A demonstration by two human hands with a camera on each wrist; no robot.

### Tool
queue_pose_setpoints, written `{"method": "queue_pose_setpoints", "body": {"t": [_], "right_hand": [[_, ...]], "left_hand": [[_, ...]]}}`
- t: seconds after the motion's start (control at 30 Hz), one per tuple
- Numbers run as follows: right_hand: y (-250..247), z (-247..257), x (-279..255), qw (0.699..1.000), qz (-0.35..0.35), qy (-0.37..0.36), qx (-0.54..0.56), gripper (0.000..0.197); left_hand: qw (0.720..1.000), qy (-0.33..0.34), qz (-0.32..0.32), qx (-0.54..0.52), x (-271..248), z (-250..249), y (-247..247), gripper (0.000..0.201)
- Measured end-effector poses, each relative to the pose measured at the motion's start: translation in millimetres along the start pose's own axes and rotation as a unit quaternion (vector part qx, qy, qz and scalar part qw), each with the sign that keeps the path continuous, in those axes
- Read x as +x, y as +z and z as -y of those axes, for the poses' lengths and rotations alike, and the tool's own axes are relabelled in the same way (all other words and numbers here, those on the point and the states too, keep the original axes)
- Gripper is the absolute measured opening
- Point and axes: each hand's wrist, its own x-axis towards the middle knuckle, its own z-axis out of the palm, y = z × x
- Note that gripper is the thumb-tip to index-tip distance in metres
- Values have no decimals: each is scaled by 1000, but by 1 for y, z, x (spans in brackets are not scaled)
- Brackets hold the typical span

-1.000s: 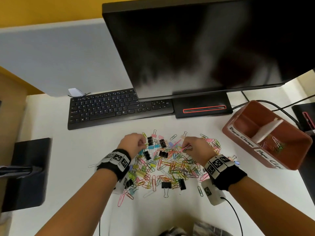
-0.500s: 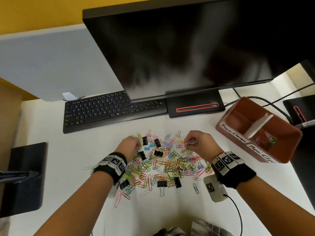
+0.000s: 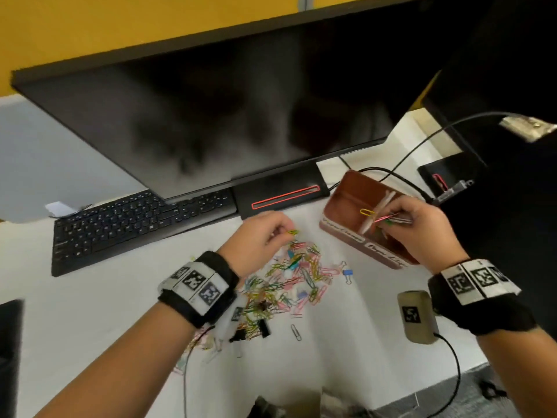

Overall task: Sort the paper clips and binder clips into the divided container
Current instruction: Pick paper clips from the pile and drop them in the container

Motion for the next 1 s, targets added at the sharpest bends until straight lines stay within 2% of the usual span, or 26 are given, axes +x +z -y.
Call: {"method": "queue_pose_setpoints", "body": {"t": [0.1,0.2,0.27,0.33,0.4,0.5,0.57,0.63,0.77,0.83,0.9,1.0], "right_hand": [[-27,-26,0,998,-43,44,3,12],[-32,-53,6,995,-49,84,9,18],[-26,-68,12,991,-42,122,40,29],[-21,-78,14,987,-27,146,68,37],[-19,-80,13,986,-12,149,75,39],[-18,-78,7,987,-11,137,82,37],[-16,-76,0,989,-14,113,95,35],[-11,-71,-8,993,-3,61,104,35],[22,-51,-20,995,57,-58,64,27],[49,-41,-21,988,113,-90,60,28],[78,-30,-18,976,189,-110,23,30],[114,-9,-11,957,251,-141,-33,36]], "left_hand": [[997,37,2,-62,53,-58,45,6],[994,7,13,-106,93,-102,92,7],[992,-39,17,-119,110,-110,118,9],[993,-81,34,-78,119,-108,136,15],[995,-91,46,-24,122,-104,142,24],[995,-82,13,-62,112,-100,127,26],[994,-61,-22,-88,96,-90,110,19],[991,-71,-65,-97,74,-68,92,13],[968,-175,-155,-89,15,-5,53,12],[950,-233,-191,-80,-16,33,35,15],[935,-291,-199,-46,-45,72,18,19],[920,-351,-173,17,-77,119,-2,28]]}}
